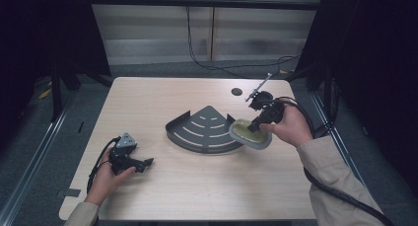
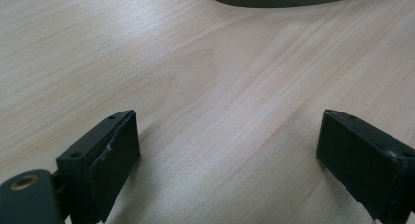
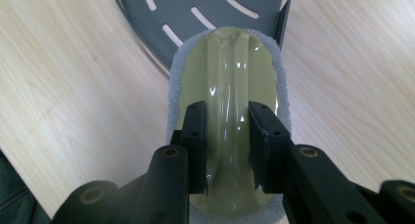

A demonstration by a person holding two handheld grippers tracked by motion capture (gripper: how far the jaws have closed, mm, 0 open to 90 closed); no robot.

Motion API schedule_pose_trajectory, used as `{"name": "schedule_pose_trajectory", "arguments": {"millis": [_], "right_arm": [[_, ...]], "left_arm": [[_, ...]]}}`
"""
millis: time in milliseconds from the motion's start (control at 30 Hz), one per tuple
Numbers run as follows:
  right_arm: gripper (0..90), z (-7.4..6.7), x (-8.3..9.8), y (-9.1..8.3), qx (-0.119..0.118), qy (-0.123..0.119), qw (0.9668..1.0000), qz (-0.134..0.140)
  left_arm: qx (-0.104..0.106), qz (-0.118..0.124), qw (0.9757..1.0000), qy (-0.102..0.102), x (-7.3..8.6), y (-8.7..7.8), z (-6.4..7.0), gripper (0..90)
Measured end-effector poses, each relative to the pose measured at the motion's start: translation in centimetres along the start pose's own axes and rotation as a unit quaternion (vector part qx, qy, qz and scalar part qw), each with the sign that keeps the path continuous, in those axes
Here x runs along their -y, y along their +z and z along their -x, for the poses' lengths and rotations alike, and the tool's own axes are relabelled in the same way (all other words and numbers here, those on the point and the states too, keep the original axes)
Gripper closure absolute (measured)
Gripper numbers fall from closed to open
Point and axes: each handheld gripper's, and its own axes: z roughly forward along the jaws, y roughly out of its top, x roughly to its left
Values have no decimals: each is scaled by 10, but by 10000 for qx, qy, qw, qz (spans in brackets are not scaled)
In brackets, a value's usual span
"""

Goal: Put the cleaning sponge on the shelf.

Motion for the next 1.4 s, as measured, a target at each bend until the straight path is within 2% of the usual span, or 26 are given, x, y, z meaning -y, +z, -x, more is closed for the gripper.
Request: {"name": "schedule_pose_trajectory", "arguments": {"millis": [233, 900, 1033, 1400], "right_arm": [[709, 7, -12, 7, 28, 146, 9999, -43], [708, 14, -49, 19, 107, 213, 9995, -230], [708, 14, -52, 22, 122, 222, 9993, -274], [708, 17, -58, 31, 153, 383, 9990, -163]], "left_arm": [[0, -1, 10000, 0, 0, 0, 0, 83], [7, -15, 10000, 4, 0, 0, 0, 83], [7, -16, 10000, 2, 0, 0, 0, 83], [8, -14, 10000, 0, 0, 0, 0, 83]]}}
